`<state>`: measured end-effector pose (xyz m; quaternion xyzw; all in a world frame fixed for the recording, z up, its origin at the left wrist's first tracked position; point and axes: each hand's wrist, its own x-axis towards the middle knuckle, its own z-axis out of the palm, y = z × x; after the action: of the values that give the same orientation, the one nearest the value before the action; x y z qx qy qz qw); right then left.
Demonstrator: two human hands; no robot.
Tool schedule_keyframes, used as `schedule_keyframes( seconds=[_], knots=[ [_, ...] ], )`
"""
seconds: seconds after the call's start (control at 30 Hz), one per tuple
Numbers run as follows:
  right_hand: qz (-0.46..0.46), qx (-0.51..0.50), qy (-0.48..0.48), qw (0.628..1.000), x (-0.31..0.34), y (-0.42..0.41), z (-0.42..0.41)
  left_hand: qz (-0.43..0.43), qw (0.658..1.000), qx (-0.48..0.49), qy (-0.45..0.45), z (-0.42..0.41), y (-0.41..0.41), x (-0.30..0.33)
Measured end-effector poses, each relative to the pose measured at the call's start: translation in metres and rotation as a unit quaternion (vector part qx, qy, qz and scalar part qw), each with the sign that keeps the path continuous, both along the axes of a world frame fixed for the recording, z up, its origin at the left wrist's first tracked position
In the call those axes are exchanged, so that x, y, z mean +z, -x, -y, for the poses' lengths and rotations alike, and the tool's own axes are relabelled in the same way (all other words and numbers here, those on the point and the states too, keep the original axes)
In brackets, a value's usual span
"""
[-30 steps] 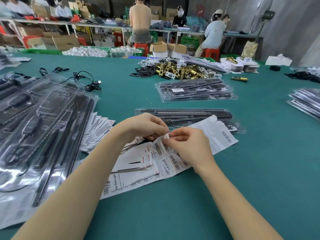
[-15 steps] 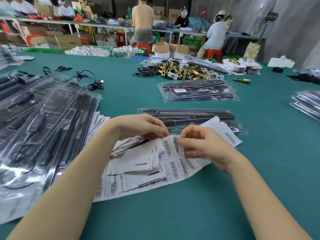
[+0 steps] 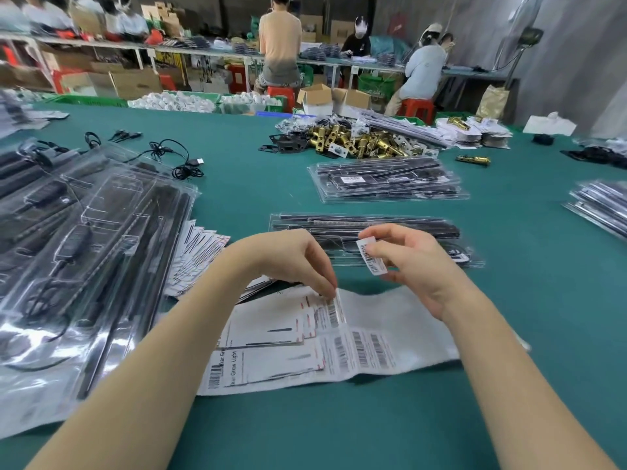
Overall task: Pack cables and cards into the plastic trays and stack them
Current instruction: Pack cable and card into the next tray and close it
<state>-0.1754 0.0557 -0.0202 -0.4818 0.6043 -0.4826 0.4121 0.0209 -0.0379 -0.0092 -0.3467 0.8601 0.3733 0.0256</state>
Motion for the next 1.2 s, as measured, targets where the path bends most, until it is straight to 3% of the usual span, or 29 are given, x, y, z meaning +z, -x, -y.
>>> schedule_keyframes(
  seconds=[0.07,0.2,0.4,0.53,0.67,0.73,0.8,0.9,1.03,1.2],
  knots=[
    [-0.017,-0.017,0.000,1.000,0.001,-0.006,0.010,-0.014,1.000,0.010,0.016,0.002,-0.004,0.004],
    [0.013,-0.056,0.006,0.998,0.008,-0.017,0.033,-0.128,0.981,0.134,0.054,0.016,-0.017,0.006],
    [0.049,-0.102,0.025,0.993,0.011,-0.025,0.059,-0.115,0.987,0.112,0.014,0.018,-0.027,0.006],
    [0.041,-0.112,0.014,0.993,0.008,-0.023,0.064,-0.203,0.964,0.122,-0.120,0.019,-0.039,0.011],
    [0.058,-0.092,0.002,0.994,0.003,-0.028,0.068,-0.100,0.977,0.044,-0.185,0.015,-0.039,0.006],
    [0.059,-0.079,-0.001,0.995,0.002,-0.030,0.068,-0.107,0.978,0.029,-0.177,0.017,-0.042,0.010],
    [0.067,-0.070,0.001,0.995,0.002,-0.030,0.067,-0.171,0.971,0.108,-0.126,0.020,-0.043,0.015],
    [0.066,-0.059,-0.005,0.996,0.005,-0.030,0.066,-0.225,0.926,0.303,-0.025,0.028,-0.041,0.010],
    [0.057,-0.027,-0.015,0.998,0.003,-0.035,0.066,-0.223,0.919,0.310,-0.100,0.027,-0.029,-0.004],
    [0.031,-0.021,-0.018,0.999,0.001,-0.033,0.064,-0.215,0.912,0.340,-0.072,0.026,-0.023,-0.014]
  ],
)
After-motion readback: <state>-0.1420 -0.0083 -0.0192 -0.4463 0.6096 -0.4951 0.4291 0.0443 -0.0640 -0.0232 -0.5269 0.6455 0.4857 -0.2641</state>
